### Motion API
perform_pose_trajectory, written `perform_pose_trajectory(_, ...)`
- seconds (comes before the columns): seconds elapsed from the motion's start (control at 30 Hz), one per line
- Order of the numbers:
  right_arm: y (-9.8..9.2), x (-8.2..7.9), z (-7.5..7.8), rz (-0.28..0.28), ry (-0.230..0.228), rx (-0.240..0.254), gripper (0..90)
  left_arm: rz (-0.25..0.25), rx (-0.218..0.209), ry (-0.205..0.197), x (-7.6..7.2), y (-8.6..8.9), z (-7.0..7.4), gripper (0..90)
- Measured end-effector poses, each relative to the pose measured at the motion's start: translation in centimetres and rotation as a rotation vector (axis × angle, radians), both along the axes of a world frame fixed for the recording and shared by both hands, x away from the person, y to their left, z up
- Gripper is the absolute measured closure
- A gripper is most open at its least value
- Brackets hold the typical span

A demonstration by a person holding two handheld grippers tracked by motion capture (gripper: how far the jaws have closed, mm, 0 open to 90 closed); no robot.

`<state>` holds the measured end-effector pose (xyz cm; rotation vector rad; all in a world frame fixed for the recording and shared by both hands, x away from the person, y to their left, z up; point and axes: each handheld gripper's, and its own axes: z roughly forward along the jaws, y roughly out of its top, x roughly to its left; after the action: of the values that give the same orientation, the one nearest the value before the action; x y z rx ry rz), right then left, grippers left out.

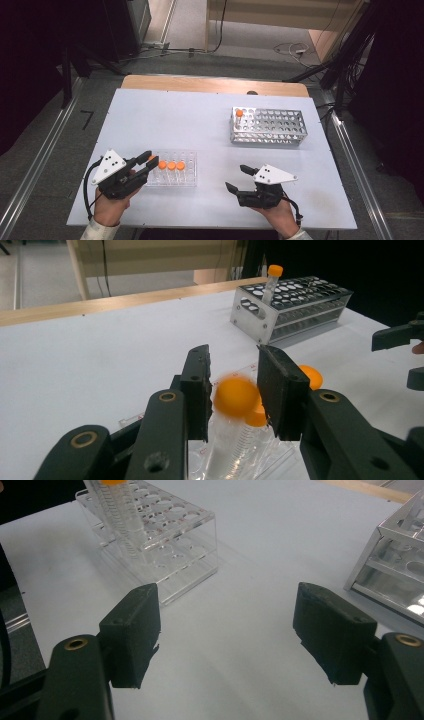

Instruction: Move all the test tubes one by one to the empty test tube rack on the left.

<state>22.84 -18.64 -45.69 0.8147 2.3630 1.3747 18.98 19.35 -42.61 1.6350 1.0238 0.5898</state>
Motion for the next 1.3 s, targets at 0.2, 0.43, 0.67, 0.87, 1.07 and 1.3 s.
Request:
perform_pose_trajectory(0.2, 0.0, 0.0, 0.0, 0.001, 0.002, 0.001, 25.4, -0.006, -0.01, 0.0, -0.1, 0.0, 0.1, 63.2)
perform_pose_trajectory(0.43, -0.1, 0.2, 0.0, -0.012, -0.001, 0.004, 25.6, -0.023, -0.035, 0.005, -0.1, -0.3, 0.1, 51.3)
perform_pose_trajectory(0.67, -0.5, 1.0, -0.1, -0.065, -0.01, 0.01, 26.6, -0.055, -0.028, -0.008, -0.1, -2.0, -0.3, 25.2)
perform_pose_trajectory(0.87, -0.6, 2.6, 0.0, -0.148, -0.021, 0.022, 27.4, -0.073, -0.015, -0.003, -0.2, -3.1, -0.6, 22.1)
perform_pose_trajectory(1.07, -0.4, 5.0, 0.5, -0.247, -0.044, 0.025, 32.1, -0.083, -0.016, 0.0, -0.3, -3.7, -0.7, 21.9)
perform_pose_trajectory(1.3, 0.8, 8.2, 1.0, -0.336, -0.06, 0.037, 36.5, -0.084, -0.014, 0.002, -0.2, -3.8, -0.8, 18.5)
